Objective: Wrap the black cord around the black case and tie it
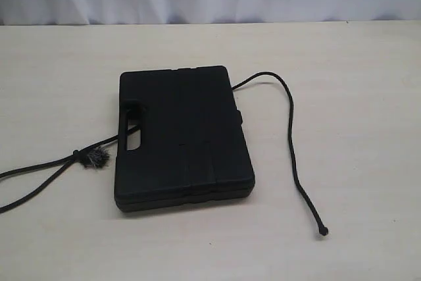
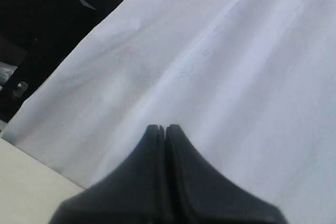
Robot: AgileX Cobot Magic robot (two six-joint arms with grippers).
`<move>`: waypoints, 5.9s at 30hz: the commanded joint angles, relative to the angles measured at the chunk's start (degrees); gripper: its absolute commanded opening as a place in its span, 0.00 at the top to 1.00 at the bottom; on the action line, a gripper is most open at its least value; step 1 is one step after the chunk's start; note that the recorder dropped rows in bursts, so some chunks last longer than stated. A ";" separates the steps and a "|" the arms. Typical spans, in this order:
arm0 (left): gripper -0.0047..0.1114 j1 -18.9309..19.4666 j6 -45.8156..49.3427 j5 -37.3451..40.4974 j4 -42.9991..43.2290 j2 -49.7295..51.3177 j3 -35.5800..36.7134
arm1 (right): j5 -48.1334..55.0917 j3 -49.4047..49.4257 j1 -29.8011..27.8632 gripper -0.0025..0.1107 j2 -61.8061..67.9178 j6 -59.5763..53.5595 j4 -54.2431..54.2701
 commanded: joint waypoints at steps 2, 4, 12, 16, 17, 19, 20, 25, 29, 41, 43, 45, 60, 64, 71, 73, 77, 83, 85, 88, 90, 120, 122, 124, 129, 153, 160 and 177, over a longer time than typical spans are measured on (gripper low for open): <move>0.96 0.08 6.49 3.19 0.12 -0.17 0.08 | -6.07 0.19 -0.39 0.94 -0.32 6.52 14.25; 0.96 0.08 9.58 6.00 2.42 -0.17 0.08 | -9.46 0.19 -0.39 0.94 -0.32 6.64 19.91; 0.96 0.08 10.35 15.21 6.69 -0.17 0.08 | -28.59 0.19 -0.39 0.94 -0.32 18.99 41.56; 0.96 0.08 7.11 14.32 6.49 -0.17 0.08 | -40.96 -6.74 -0.39 0.94 0.01 44.68 19.62; 0.96 0.08 6.96 14.16 6.50 -0.17 0.08 | -43.28 -9.73 -0.39 0.94 1.74 50.31 11.19; 0.96 0.08 6.96 14.11 6.20 -0.17 0.08 | -45.24 -16.92 -0.39 0.94 7.11 56.15 -4.22; 0.96 0.08 6.96 14.11 6.03 -0.17 0.08 | -44.68 -19.99 -0.39 0.94 10.53 57.78 -9.59; 0.96 0.08 7.56 14.41 6.16 -0.17 0.08 | -35.23 -35.50 -0.39 0.94 30.54 72.14 -31.58; 0.96 0.08 7.79 14.51 7.22 -0.17 0.08 | -33.61 -45.08 -0.39 0.94 55.96 98.99 -61.70; 0.96 0.08 7.67 14.88 7.22 -0.17 0.08 | -11.31 -67.40 4.77 0.94 79.39 107.68 -97.98; 0.96 0.08 7.67 14.43 7.22 -0.17 0.08 | 22.86 -67.43 9.80 0.94 79.57 89.33 -97.98; 0.96 0.08 7.67 13.78 7.22 -0.17 0.08 | 43.03 -69.65 12.27 0.94 84.54 66.02 -95.83; 0.96 0.08 7.82 16.37 7.22 -0.17 0.08 | 60.50 -123.39 43.60 0.89 129.30 6.38 2.94; 0.96 0.08 7.82 17.43 7.22 -0.17 0.08 | 60.47 -130.62 44.82 0.68 137.36 13.50 -0.23; 0.96 0.08 7.82 17.94 7.22 -0.17 0.08 | 58.23 -131.65 44.93 0.53 142.77 17.64 1.41; 0.96 0.08 7.82 17.94 7.22 -0.17 0.08 | 57.29 -131.65 44.93 0.53 143.33 19.58 0.87; 0.96 0.08 7.82 17.94 7.22 -0.17 0.08 | 54.09 -131.65 44.93 0.54 144.70 20.43 3.39; 0.96 0.08 7.82 18.14 7.33 -0.17 0.08 | 52.44 -131.65 44.93 0.65 146.31 20.97 4.73; 0.96 0.08 7.82 18.03 7.62 -0.17 0.08 | 52.55 -131.65 44.93 0.70 146.68 21.19 4.73; 0.96 0.08 7.82 18.03 8.61 -0.17 0.08 | 52.55 -131.65 44.93 0.73 146.89 22.48 4.65; 0.96 0.08 7.82 18.03 8.61 -0.17 0.08 | 52.45 -131.65 44.93 0.73 146.89 22.84 4.60; 0.96 0.08 -2.04 11.50 8.13 -0.17 0.08 | 58.10 -132.42 44.80 0.94 133.68 17.16 6.73; 0.96 0.08 -2.04 10.54 8.13 -0.17 0.08 | 60.02 -132.42 44.80 0.94 131.66 14.49 7.02; 0.96 0.08 -3.40 10.11 8.13 -0.17 0.08 | 61.46 -132.42 44.08 0.94 129.61 14.07 6.96; 0.96 -0.03 -6.26 11.04 10.62 -0.17 0.08 | 61.46 -132.42 41.36 0.94 126.87 13.03 7.48; 0.96 -16.58 -4.10 30.17 40.27 74.76 -42.09 | 61.46 -132.42 34.16 0.94 126.62 14.48 8.96; 0.96 -16.62 24.98 30.76 25.85 91.03 -46.58 | 61.46 -132.42 31.98 0.94 126.62 14.57 8.76; 0.96 -6.90 119.75 59.92 -55.19 101.91 -50.41 | 61.46 -132.42 31.35 0.94 126.62 14.57 8.76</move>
